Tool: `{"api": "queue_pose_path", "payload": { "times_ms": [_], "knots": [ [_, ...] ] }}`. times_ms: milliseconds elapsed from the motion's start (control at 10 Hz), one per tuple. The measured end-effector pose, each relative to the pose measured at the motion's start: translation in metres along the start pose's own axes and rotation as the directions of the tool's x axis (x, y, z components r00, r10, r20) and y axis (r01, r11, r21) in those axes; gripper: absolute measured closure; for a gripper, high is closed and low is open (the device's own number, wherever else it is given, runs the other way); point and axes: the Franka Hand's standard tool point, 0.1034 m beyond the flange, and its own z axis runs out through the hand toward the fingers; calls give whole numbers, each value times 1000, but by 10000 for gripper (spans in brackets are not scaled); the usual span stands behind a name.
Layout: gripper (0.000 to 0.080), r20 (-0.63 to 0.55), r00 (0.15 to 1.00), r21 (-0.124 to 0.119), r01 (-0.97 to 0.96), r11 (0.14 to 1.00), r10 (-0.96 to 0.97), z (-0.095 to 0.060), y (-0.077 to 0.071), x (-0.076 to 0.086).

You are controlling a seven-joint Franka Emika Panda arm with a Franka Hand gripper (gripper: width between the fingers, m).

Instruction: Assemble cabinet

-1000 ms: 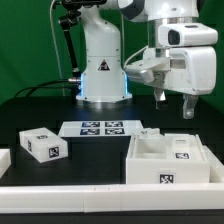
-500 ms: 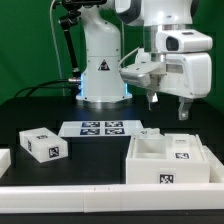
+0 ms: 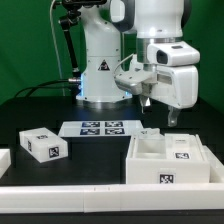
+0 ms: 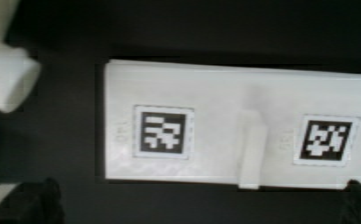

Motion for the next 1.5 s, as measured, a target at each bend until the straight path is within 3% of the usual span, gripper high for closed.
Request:
{"api": "queue_pose_path", "payload": {
  "times_ms": [500, 900, 1100, 1200, 1300, 1400, 1500],
  "knots": [
    [3, -32, 999, 39, -24, 999, 25, 23, -14, -1],
    [3, -44, 998, 48, -36, 998, 39, 31, -17, -1],
    [226, -45, 998, 51, -37, 998, 39, 32, -18, -1],
    [226, -47, 998, 54, -37, 998, 40, 33, -19, -1],
    [410, -49, 998, 58, -38, 998, 41, 35, -20, 0],
    [545, -51, 998, 61, -38, 997, 41, 36, -21, 0],
    [545, -53, 998, 63, -38, 997, 42, 37, -21, 1]
  ]
}}
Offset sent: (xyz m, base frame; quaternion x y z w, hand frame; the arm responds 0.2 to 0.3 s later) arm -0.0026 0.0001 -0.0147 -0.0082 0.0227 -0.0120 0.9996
